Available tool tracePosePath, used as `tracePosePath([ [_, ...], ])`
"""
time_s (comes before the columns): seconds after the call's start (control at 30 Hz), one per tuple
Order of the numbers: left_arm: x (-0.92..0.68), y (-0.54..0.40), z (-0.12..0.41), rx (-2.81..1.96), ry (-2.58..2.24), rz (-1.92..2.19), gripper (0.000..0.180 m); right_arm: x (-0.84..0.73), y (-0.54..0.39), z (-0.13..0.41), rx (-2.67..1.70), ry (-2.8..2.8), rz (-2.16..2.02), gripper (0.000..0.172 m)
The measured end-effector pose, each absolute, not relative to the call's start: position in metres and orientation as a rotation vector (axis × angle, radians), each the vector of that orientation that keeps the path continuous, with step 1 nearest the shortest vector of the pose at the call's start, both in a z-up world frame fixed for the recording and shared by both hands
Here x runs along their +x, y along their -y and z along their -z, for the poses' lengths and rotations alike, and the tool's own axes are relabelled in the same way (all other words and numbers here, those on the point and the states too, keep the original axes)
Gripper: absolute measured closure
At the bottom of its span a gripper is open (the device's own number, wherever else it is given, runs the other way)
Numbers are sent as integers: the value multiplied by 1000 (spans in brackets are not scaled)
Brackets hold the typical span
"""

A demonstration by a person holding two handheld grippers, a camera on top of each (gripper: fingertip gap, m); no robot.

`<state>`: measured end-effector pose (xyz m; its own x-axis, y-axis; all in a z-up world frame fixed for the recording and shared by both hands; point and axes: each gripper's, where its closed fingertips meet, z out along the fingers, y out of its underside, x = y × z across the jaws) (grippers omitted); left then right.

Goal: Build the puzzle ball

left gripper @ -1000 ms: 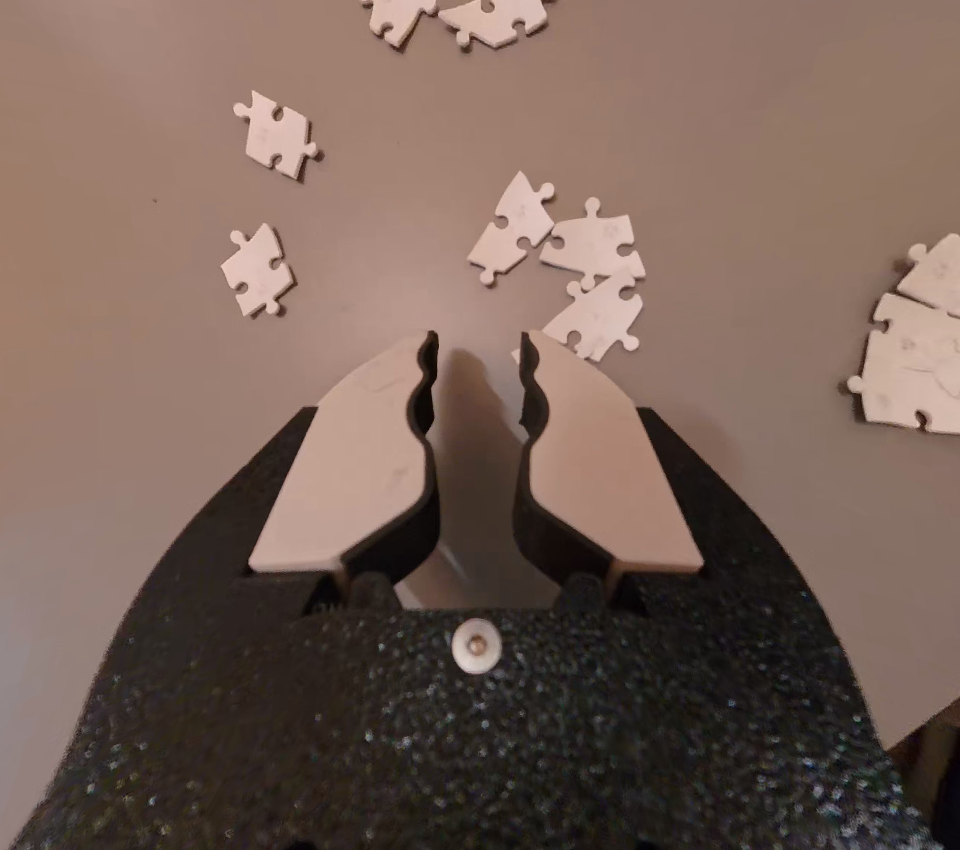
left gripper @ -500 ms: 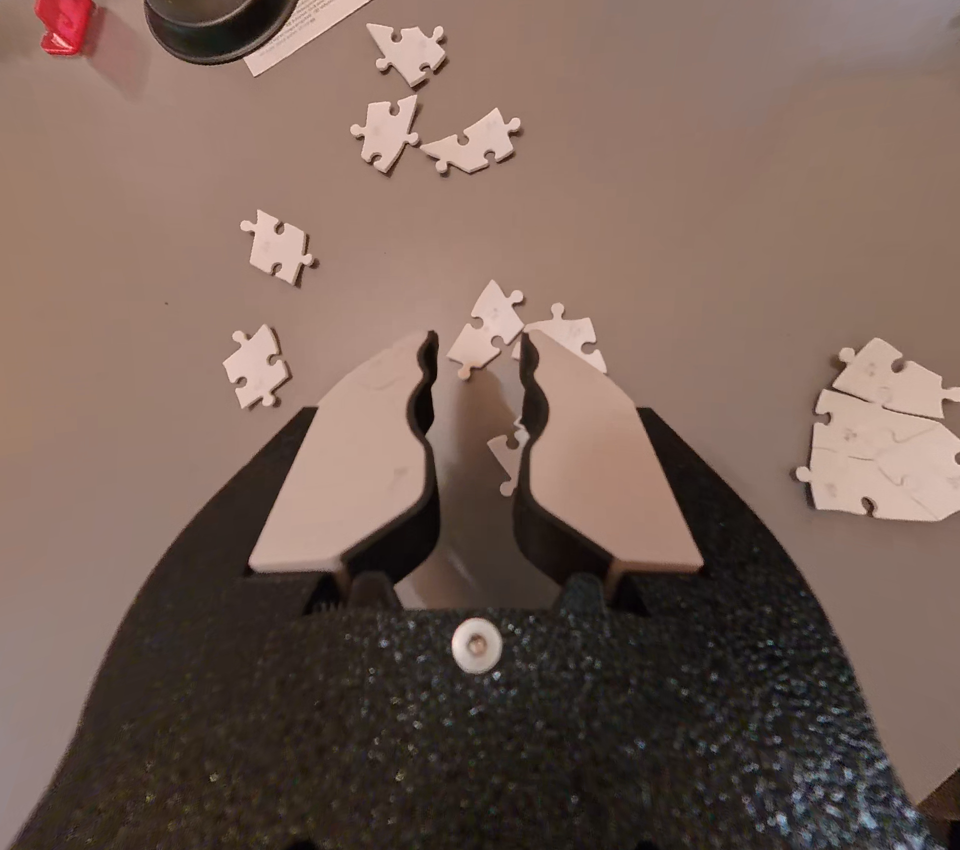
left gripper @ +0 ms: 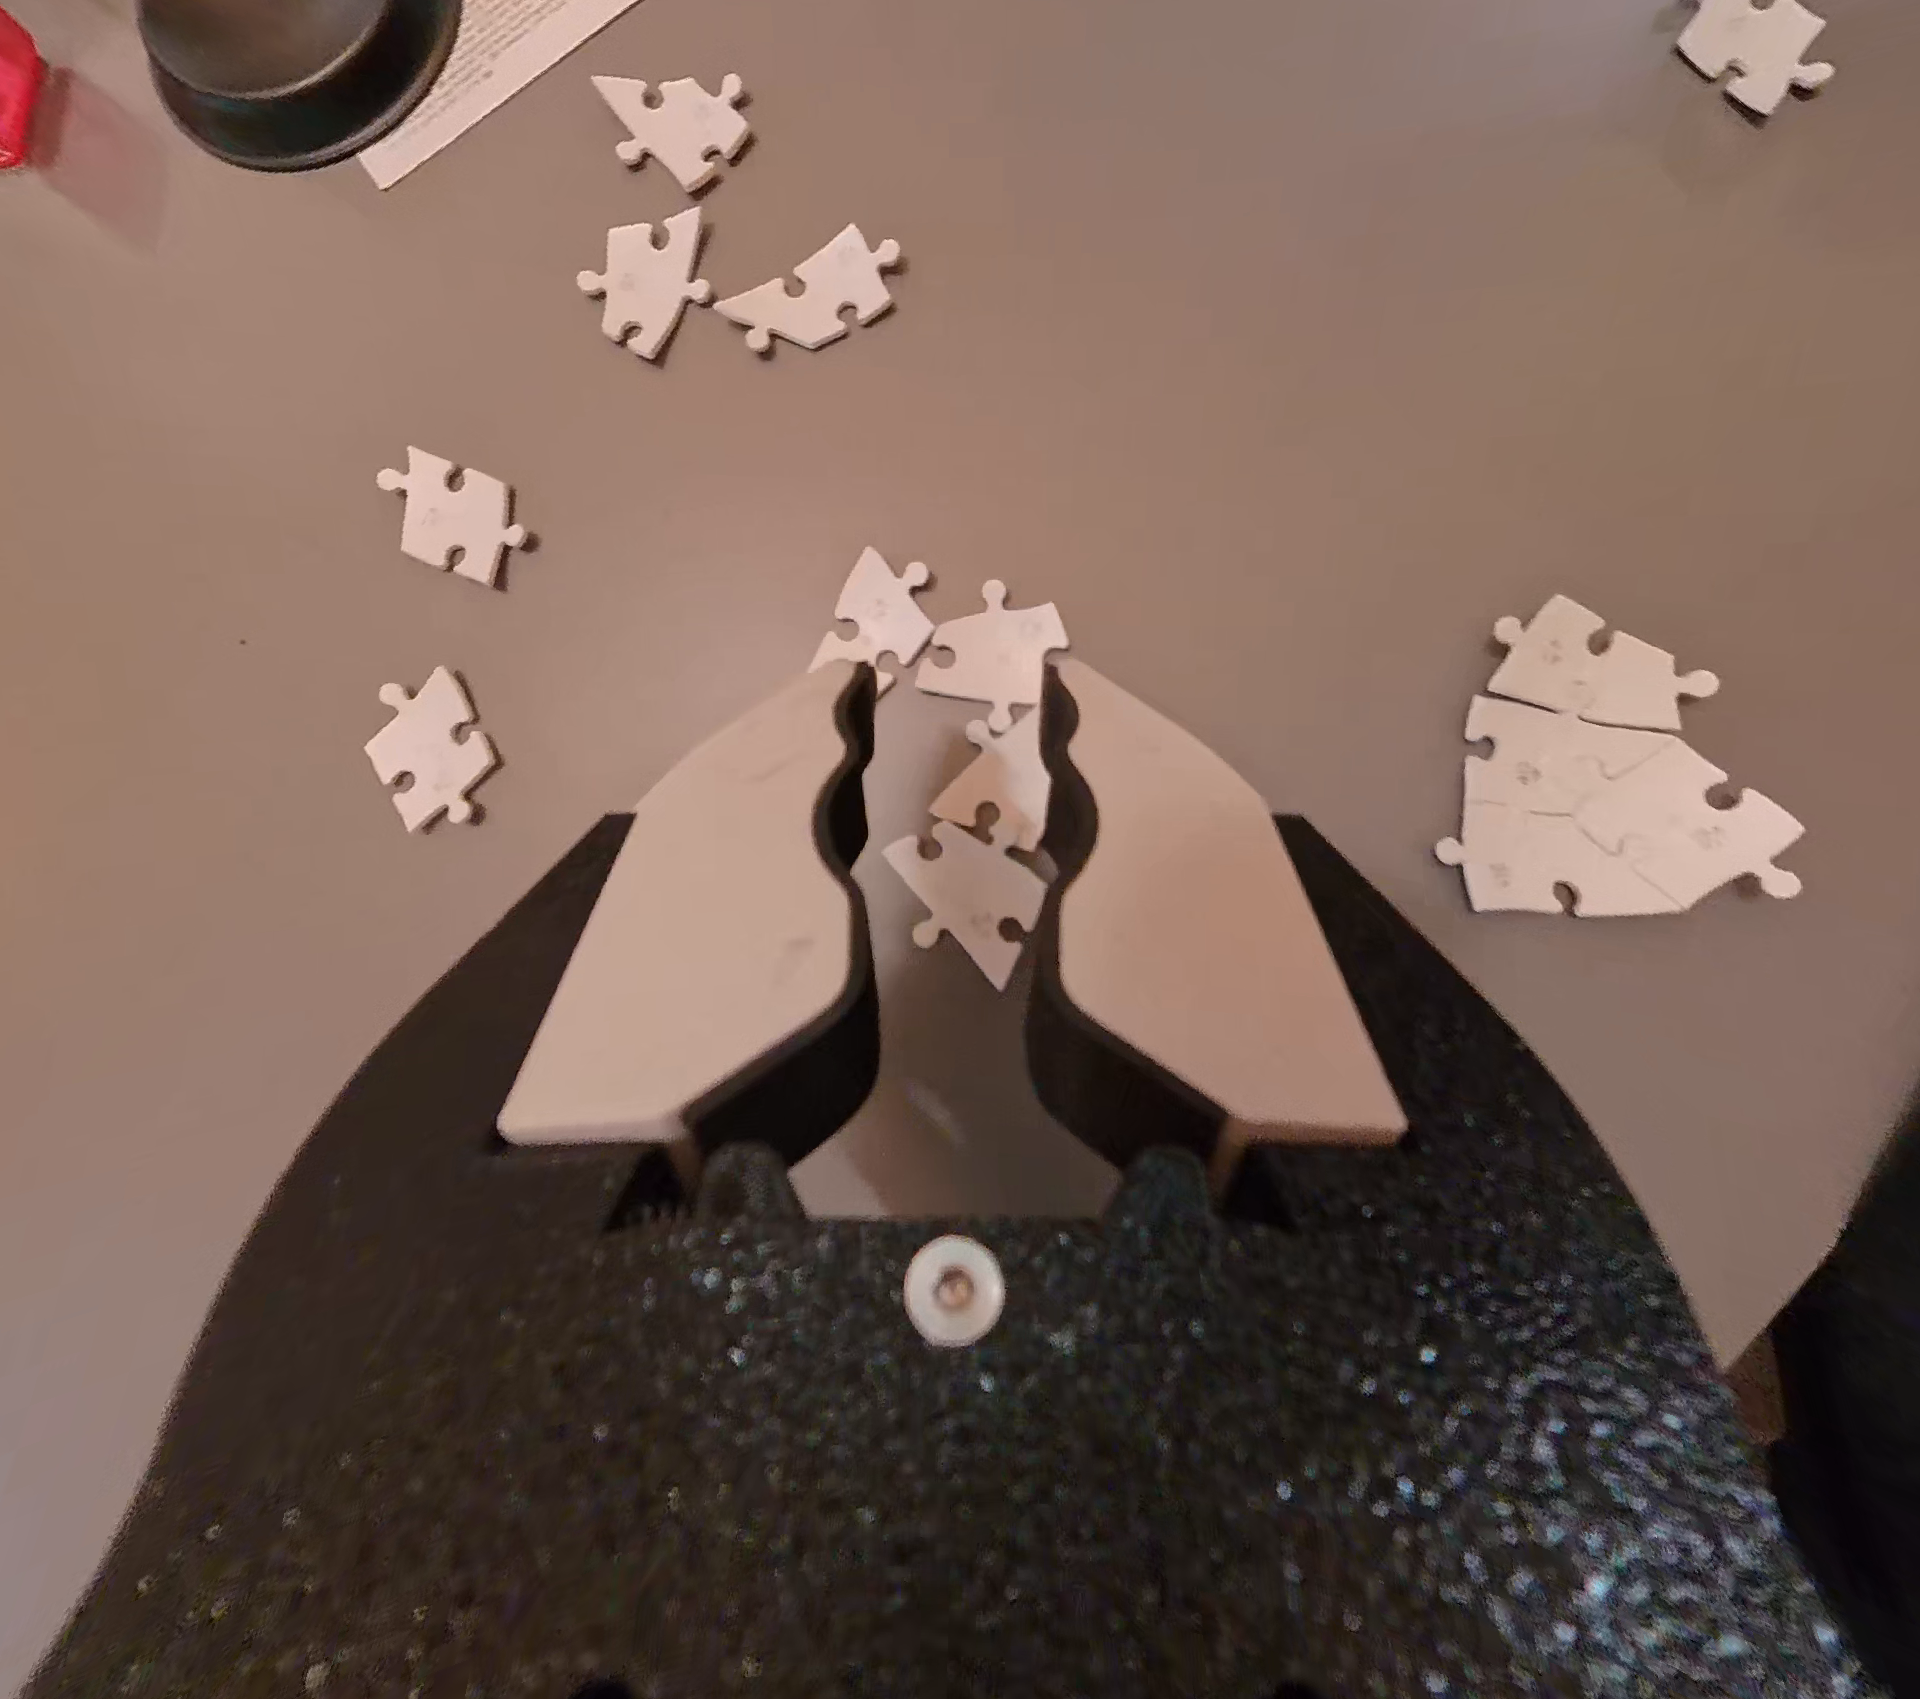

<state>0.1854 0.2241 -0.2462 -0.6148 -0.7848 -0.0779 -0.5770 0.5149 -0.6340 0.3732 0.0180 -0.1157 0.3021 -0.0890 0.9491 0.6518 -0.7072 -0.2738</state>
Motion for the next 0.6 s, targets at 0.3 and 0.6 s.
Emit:
tracePosePath([
  [0.3,172,-253,247,-1206,-2351,737,151,372,-19,115,-1923,507,1463,163],
  [0.6,202,-315,220,-1631,-1797,920,151,375,-14,115,-1929,493,1473,163],
])
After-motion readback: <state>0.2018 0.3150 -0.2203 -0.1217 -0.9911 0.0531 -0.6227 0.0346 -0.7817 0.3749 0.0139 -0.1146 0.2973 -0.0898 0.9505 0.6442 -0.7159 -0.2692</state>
